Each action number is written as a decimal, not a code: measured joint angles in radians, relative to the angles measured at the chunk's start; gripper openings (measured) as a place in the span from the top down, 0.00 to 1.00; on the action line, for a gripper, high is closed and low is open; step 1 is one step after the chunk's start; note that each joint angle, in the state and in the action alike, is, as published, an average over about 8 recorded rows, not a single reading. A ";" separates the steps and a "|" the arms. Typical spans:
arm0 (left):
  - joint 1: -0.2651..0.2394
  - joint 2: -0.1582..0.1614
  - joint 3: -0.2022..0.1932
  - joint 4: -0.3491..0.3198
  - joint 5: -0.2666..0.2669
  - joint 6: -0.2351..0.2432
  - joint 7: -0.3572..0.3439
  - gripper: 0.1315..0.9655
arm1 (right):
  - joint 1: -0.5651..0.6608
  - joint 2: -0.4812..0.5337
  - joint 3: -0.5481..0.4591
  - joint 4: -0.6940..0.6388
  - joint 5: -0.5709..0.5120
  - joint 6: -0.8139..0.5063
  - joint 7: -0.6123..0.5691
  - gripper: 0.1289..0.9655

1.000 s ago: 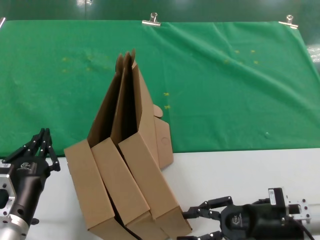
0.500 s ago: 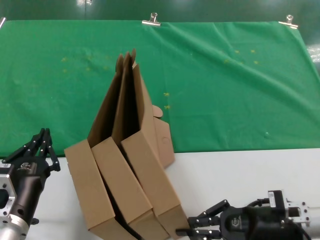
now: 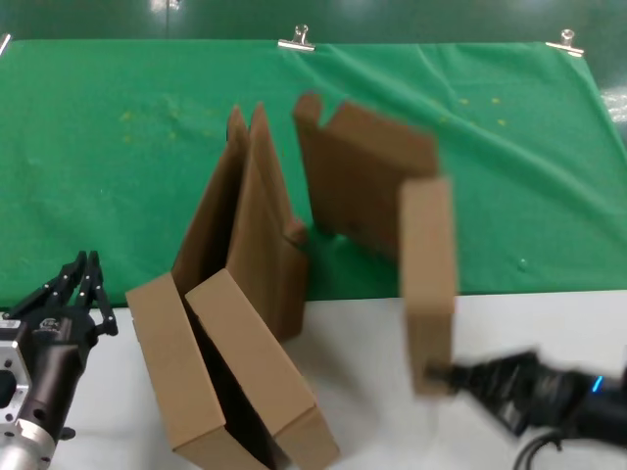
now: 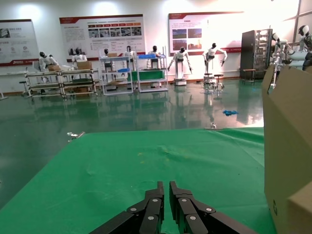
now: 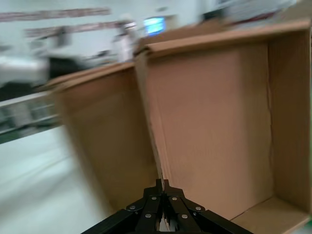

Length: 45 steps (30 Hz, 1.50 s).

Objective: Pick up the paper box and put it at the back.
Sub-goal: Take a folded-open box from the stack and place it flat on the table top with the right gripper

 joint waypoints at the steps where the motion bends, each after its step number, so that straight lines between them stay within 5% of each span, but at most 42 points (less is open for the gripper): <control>1: 0.000 0.000 0.000 0.000 0.000 0.000 0.000 0.95 | -0.007 0.010 0.022 0.029 0.011 0.033 0.026 0.97; 7: 0.000 0.000 0.000 0.000 0.000 0.000 0.000 0.93 | 0.089 0.013 0.125 0.073 0.019 0.276 0.062 0.98; 13: 0.000 0.000 0.000 0.000 0.000 0.000 0.000 0.87 | 0.341 -0.095 0.181 -0.094 -0.076 0.541 -0.145 0.98; 20: 0.000 0.000 0.000 0.000 0.000 0.000 0.000 0.76 | 0.607 -0.195 0.025 -0.393 -0.285 0.773 -0.358 0.98; 24: 0.000 0.000 0.000 0.000 0.000 0.000 0.000 0.69 | 0.715 -0.215 -0.154 -0.570 -0.465 0.802 -0.335 0.98; 32: 0.000 0.000 0.000 0.000 0.000 0.000 0.000 0.49 | 0.824 -0.249 -0.451 -0.755 -0.752 0.731 -0.062 0.98; 37: 0.000 0.000 0.000 0.000 0.000 0.000 0.000 0.34 | 0.829 -0.265 -0.520 -0.772 -0.812 0.729 0.002 0.98; 45: 0.000 0.000 0.000 0.000 0.000 0.000 0.000 0.17 | 0.814 -0.270 -0.513 -0.772 -0.791 0.776 -0.058 0.98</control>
